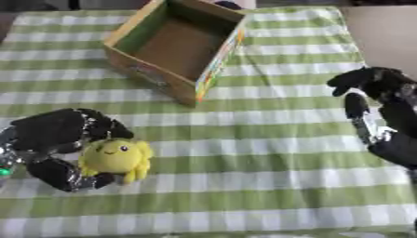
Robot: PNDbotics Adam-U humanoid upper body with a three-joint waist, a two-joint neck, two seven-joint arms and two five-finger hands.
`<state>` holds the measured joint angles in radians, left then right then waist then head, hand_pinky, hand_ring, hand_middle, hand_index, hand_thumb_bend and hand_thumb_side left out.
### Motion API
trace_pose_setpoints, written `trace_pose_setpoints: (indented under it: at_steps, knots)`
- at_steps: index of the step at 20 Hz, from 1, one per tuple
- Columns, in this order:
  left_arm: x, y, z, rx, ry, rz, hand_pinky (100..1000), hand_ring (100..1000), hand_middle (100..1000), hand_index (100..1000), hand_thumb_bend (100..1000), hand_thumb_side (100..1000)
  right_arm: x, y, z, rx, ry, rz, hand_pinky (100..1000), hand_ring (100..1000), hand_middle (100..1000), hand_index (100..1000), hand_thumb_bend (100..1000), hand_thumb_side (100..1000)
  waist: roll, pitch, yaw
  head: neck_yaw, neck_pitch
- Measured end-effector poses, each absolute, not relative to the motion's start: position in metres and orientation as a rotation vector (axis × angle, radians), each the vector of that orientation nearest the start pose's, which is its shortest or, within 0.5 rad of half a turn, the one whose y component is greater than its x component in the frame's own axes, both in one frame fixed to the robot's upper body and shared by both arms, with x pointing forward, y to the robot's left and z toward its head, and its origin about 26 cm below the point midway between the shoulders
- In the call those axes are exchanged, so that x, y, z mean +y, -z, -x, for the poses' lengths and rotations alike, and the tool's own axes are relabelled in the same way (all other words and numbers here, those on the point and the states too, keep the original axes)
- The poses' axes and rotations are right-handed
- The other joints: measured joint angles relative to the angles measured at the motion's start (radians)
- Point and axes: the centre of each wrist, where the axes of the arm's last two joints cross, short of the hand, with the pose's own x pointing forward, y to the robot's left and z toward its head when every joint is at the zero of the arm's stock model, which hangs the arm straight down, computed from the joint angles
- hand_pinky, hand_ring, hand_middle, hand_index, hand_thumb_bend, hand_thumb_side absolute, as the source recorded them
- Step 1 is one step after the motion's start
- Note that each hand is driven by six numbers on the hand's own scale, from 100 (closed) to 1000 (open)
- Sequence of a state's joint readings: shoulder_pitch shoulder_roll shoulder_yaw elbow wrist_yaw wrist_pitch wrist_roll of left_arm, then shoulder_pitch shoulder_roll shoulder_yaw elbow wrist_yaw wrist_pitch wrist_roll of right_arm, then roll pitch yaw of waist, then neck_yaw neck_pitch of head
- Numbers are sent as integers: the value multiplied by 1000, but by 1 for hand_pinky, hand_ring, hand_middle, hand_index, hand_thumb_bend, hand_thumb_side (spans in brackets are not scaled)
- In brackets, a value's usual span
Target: Pick up objects on the table and place them in the box.
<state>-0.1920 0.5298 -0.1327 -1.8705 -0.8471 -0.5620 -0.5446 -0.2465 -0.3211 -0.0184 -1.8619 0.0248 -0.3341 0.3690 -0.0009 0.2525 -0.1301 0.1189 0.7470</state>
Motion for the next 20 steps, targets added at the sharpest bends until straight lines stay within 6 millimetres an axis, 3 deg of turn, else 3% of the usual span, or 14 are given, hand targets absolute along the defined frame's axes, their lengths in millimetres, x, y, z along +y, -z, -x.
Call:
trace_pose_setpoints:
  at_steps: [6, 10, 11, 12, 17, 20]
  knots:
    - [286, -140, -301, 2172, -2718, 882, 742, 731, 755, 932, 317, 1000, -279, -155, -313, -2294, -837, 15, 779, 728, 539, 738, 100, 526, 0, 0, 0, 0, 0]
    - [287, -139, -301, 2161, -2722, 890, 722, 699, 709, 915, 195, 1000, -279, -155, -313, -2294, -837, 15, 779, 728, 539, 738, 100, 526, 2, 0, 0, 0, 0]
    - [287, -139, -301, 2161, -2721, 889, 713, 678, 679, 909, 112, 911, -279, -155, -313, -2294, -837, 15, 779, 728, 539, 738, 100, 526, 2, 0, 0, -1, 0]
    - [287, -139, -301, 2163, -2719, 888, 707, 669, 666, 905, 100, 857, -279, -155, -313, -2294, -837, 15, 779, 728, 539, 738, 100, 526, 2, 0, 0, -2, 0]
    - [287, -139, -301, 2168, -2712, 885, 673, 609, 593, 882, 100, 606, -279, -155, -313, -2294, -837, 15, 779, 728, 539, 738, 100, 526, 2, 0, 0, -3, 0]
    - [287, -139, -301, 2174, -2707, 886, 651, 571, 547, 872, 100, 509, -279, -155, -313, -2294, -837, 15, 779, 728, 539, 738, 100, 526, 2, 0, 0, -3, 0]
